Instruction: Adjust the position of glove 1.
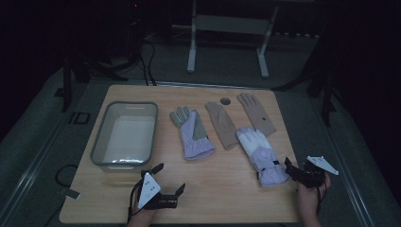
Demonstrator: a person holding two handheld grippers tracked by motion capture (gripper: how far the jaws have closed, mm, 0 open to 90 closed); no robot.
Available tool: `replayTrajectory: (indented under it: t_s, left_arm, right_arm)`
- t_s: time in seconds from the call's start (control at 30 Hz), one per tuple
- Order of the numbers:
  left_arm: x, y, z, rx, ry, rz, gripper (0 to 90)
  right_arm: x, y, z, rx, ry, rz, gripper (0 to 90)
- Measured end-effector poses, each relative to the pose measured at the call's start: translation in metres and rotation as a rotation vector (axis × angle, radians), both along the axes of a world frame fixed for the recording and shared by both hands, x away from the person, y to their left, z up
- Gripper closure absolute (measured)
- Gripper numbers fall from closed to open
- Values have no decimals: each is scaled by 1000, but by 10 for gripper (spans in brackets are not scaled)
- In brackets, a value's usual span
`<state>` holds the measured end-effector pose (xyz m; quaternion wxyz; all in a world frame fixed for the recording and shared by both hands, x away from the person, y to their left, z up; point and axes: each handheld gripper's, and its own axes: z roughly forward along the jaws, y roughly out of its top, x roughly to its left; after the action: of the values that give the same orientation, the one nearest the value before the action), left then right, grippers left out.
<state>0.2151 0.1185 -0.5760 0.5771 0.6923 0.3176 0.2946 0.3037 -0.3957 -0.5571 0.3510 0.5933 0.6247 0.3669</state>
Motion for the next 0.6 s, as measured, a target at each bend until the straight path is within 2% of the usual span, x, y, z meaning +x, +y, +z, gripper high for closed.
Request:
replayTrajectory:
  t_s: [0.17, 0.33, 0.37, 0.4, 0.43, 0.5, 0.53, 0.6]
  left_arm:
    - [0, 0, 0, 6, 1, -4, 8]
    - [0, 0, 0, 0, 0, -1, 8]
    - [0, 0, -1, -2, -1, -1, 8]
    - [0, 0, -1, -2, -1, -1, 8]
    - [0, 1, -1, -5, 0, -1, 8]
    - [0, 1, -1, -6, 1, -1, 8]
    - [0, 1, -1, -8, 1, -2, 8]
    - [0, 1, -1, -9, 2, -4, 8]
  right_arm:
    - [-3, -3, 2, 14, -16, -1, 144]
    - [-1, -8, 14, 40, 11, 3, 176]
    - [1, -8, 24, 54, 17, 12, 177]
    - [1, -8, 24, 54, 17, 12, 177]
    - [2, -7, 33, 43, 2, 14, 162]
    - [3, -7, 37, 42, -8, 19, 159]
    - [6, -4, 49, 30, -14, 33, 156]
    - [9, -1, 57, 34, -17, 61, 141]
